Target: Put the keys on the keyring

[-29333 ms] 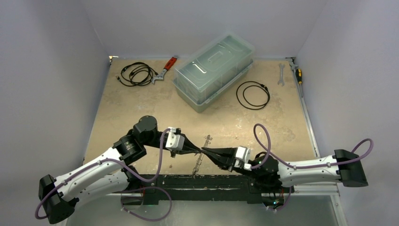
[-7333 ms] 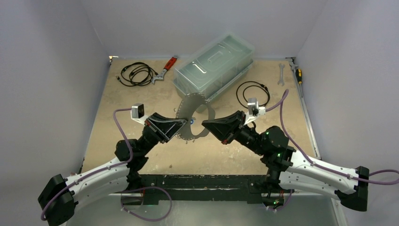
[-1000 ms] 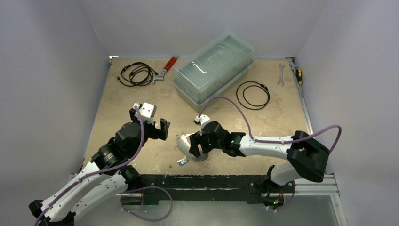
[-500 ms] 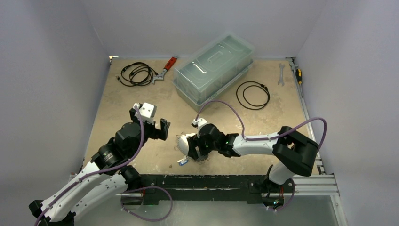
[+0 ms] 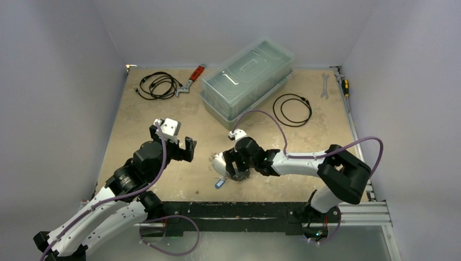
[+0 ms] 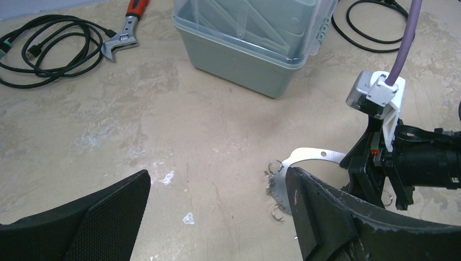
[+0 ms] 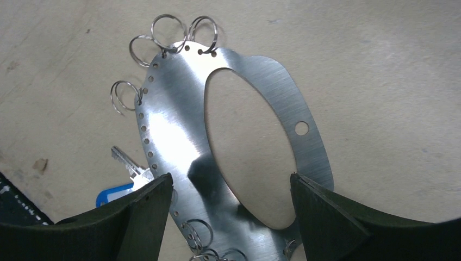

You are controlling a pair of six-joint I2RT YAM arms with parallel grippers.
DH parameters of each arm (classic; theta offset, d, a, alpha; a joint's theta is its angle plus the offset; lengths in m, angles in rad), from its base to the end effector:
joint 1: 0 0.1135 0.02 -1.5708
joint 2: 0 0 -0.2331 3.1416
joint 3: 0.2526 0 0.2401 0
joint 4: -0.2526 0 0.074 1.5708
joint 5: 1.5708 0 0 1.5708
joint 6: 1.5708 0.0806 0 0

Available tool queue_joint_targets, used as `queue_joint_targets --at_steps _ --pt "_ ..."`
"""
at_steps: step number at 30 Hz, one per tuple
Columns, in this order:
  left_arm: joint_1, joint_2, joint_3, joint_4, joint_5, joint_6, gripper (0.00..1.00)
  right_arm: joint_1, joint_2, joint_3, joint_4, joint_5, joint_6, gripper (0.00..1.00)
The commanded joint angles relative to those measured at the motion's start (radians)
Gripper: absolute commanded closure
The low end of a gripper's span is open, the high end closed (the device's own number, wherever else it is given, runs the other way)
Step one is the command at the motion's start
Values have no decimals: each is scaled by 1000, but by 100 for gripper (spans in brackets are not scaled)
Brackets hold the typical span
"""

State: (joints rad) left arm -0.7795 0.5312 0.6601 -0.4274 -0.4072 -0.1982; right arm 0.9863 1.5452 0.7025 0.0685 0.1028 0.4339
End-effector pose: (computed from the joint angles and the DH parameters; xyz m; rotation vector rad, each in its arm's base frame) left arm 0.1528 -0.1062 0.2774 0.2576 1.8370 -0.3018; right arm 0.1855 0.2654 0.1051 -0.6080 2.3367 0.5680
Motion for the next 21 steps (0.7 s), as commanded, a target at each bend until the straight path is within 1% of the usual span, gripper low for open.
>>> queue_joint_targets --at_steps 1,6,13,19,21 --pt "7 4 29 27 5 3 7 -49 -28 18 -42 41 -49 16" --pt "8 6 27 27 5 1 7 -93 -3 63 -33 44 -72 16" --pt "8 15 27 21 -19 -7 6 -97 25 150 -63 72 -117 16" --pt "9 27 22 20 -54 -25 5 -97 -43 154 -108 71 -141 17" --pt "13 33 14 26 -78 -42 2 -95 -85 129 -95 59 -157 18"
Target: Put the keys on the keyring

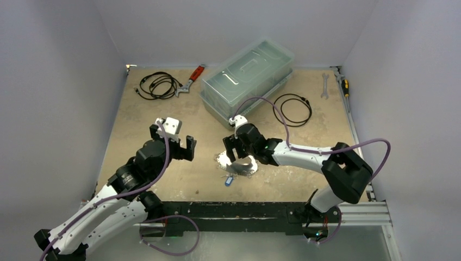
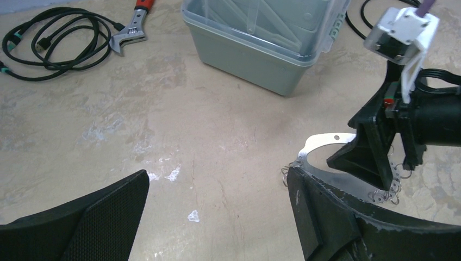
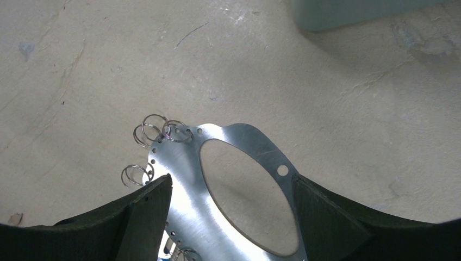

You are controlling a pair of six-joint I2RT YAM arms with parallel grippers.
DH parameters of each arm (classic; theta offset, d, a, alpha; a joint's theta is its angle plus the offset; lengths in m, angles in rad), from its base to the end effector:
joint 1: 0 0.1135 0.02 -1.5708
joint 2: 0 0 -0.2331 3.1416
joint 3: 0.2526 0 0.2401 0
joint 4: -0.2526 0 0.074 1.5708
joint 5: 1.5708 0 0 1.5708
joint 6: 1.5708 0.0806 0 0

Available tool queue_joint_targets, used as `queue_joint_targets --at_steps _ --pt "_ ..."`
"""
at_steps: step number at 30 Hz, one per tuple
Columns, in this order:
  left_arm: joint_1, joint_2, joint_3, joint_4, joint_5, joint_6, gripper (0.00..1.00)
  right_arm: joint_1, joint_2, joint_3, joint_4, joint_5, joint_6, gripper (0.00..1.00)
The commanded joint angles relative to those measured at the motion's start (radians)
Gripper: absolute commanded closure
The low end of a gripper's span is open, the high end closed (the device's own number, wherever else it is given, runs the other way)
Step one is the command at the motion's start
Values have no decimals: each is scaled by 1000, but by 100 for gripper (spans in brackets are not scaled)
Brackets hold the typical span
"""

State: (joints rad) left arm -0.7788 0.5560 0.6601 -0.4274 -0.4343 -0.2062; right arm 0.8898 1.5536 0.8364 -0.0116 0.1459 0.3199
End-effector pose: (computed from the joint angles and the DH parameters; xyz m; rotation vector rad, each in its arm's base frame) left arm 0.1566 -0.1069 0.2736 0.2405 1.8563 -0.2696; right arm 0.2265 0.2609 0.1366 -0.5823 2.2594 0.4536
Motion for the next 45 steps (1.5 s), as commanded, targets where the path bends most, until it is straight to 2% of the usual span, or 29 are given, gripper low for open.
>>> queue_joint_targets --at_steps 1,9,15,18,23,32,39,45 --pt "14 14 10 26 -67 -45 1 1 -122 -18 -7 6 -44 18" --pt "25 109 22 36 -114 -144 1 1 -288 -115 38 16 -19 19" --pt "42 168 84 -29 -122 -211 1 1 -415 -176 49 42 8 19" --pt "59 199 110 -43 -94 -199 1 1 -502 -221 78 67 43 18" --pt "80 229 110 -52 -140 -208 1 1 -666 -299 98 132 139 16" --pt "88 223 100 -14 -196 -112 1 1 -974 -375 114 165 165 13" --pt "88 210 92 13 -183 -83 0 1 -1124 -370 46 216 178 1" --pt "88 185 83 -16 -190 -101 1 1 -1170 -416 110 257 161 1"
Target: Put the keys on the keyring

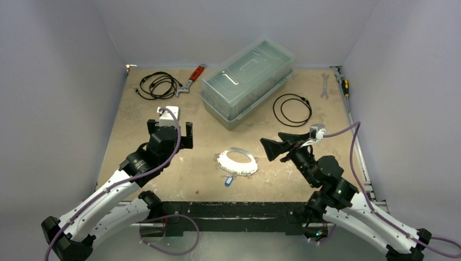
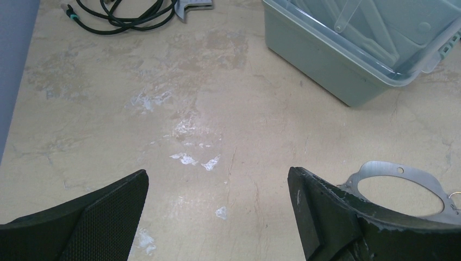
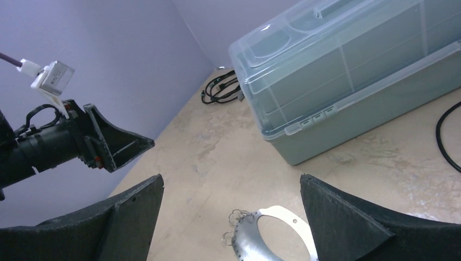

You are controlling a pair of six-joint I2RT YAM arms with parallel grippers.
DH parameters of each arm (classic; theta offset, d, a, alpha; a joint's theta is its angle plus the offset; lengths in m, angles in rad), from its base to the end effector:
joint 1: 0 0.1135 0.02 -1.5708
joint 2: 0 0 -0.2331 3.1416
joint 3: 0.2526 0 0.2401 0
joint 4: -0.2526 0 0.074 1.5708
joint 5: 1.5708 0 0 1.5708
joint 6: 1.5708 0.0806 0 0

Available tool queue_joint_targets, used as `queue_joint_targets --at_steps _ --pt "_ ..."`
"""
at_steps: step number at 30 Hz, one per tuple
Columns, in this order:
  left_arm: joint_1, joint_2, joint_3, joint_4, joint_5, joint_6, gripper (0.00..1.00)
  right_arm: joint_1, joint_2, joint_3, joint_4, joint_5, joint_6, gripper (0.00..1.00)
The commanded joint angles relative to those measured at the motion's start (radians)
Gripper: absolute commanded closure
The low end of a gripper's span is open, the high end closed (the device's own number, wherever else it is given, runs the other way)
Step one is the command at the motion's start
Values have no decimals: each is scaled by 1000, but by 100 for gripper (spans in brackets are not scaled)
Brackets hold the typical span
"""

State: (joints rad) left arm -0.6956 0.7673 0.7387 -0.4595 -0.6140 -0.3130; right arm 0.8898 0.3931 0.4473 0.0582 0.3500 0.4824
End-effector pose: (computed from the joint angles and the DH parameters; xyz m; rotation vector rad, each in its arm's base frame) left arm 0.1909 -0.0988 0.2631 0.0058 1.9642 -0.0250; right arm 0.1363 0.1243 0.2921 -0.0127 1.5245 0.8558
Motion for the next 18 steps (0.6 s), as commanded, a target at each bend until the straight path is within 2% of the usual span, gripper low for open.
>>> queue_joint_targets --at_steps 1,18 --pt "4 -29 4 17 -6 6 1 1 -8 -27 46 51 -8 1" --pt "5 -29 9 5 35 5 0 1 35 -10 77 54 -34 1"
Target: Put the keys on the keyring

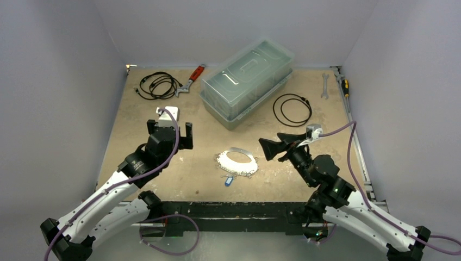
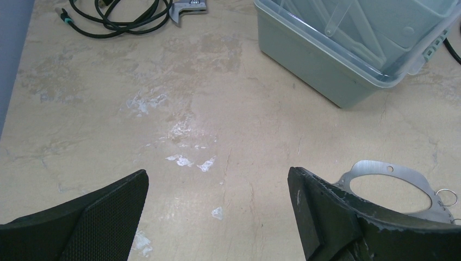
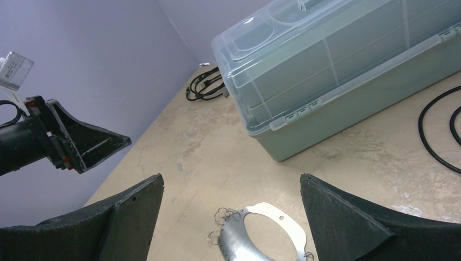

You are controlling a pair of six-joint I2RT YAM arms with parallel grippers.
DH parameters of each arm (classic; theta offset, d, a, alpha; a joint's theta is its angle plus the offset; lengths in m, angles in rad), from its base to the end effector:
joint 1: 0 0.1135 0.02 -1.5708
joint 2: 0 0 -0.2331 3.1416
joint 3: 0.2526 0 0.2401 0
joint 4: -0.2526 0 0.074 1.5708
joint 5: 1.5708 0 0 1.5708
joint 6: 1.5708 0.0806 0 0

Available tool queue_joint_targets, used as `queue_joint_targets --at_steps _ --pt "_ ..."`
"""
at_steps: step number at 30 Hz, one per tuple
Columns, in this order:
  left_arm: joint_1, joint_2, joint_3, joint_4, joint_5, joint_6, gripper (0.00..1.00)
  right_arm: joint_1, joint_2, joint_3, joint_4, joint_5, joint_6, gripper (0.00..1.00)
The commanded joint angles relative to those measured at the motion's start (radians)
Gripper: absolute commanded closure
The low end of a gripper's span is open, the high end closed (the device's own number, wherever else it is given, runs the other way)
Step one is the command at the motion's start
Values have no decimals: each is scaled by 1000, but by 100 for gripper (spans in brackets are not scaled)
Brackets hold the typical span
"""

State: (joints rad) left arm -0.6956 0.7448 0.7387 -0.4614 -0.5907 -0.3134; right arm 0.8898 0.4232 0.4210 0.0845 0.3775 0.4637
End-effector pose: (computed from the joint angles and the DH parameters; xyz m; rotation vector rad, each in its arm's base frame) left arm 0.1879 -0.0984 0.2666 0.0118 1.9549 -0.0598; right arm 0.1418 0.1277 0.2810 -0.0132 1.5481 0.8051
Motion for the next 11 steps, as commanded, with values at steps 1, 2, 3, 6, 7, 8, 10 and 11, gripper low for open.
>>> queue_joint_targets --at_steps 1,2,3,6,7,8,10,11 --pt "4 -8 8 7 14 5 0 1 4 14 54 27 -16 1" --pt "5 -10 8 7 13 5 1 1 2 13 60 23 -18 1" --pt "5 -12 8 6 13 5 1 1 2 11 67 22 -24 1" --pt "4 -15 8 5 15 5 1 1 5 7 85 1 -35 1" --pt "4 -15 8 4 15 5 1 1 12 9 84 8 -32 1" --pt "4 -15 9 4 16 4 1 1 21 15 77 14 -26 1" --pt "5 -14 8 5 16 5 1 1 42 39 38 32 -9 1" --pt "4 -13 8 5 17 4 1 1 49 48 21 36 -7 1"
